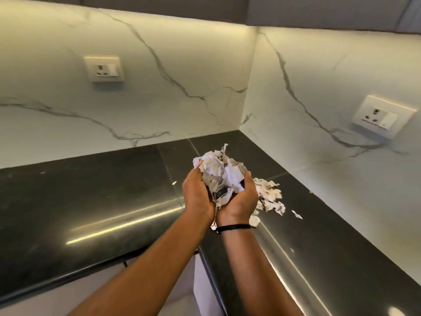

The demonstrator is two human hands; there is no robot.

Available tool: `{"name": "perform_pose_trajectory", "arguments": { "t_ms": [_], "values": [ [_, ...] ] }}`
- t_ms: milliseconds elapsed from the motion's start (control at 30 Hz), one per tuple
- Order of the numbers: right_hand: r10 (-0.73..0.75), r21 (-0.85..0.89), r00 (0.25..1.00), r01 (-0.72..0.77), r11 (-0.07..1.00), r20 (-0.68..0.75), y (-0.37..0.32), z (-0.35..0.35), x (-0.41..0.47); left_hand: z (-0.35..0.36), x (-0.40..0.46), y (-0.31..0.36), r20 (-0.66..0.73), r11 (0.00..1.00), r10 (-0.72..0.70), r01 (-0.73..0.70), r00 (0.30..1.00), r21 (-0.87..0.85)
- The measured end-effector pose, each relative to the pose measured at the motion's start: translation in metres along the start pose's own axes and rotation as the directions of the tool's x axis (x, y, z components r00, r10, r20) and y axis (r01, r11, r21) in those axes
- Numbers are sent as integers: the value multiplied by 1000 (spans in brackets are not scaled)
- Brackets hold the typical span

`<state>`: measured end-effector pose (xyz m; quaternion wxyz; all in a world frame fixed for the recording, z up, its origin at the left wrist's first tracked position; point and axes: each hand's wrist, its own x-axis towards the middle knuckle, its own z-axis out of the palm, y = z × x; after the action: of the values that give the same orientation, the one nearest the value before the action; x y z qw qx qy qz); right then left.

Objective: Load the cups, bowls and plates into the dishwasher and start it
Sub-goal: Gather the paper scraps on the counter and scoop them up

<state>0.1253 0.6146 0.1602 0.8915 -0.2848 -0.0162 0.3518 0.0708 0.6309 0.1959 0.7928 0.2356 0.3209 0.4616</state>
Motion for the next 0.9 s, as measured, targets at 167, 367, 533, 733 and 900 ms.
{"name": "perform_pose_trajectory", "arguments": {
  "t_ms": [167,367,533,733,900],
  "values": [
    [111,-74,993,-107,991,49,46,37,-34,-36,-21,54,-121,991,130,-132,984,-15],
    [222,-122,958,-202,972,180,102,73,-83,-92,-44,112,-212,969,234,-246,949,-32],
    [289,-159,932,-258,953,218,164,93,-139,-157,-66,158,-258,954,264,-292,929,-75],
    [339,-198,915,-299,933,220,237,107,-216,-246,-96,209,-308,943,262,-310,915,-119],
    [421,-187,873,-384,904,246,299,106,-277,-323,-122,237,-377,925,280,-353,883,-138]
  ]
}}
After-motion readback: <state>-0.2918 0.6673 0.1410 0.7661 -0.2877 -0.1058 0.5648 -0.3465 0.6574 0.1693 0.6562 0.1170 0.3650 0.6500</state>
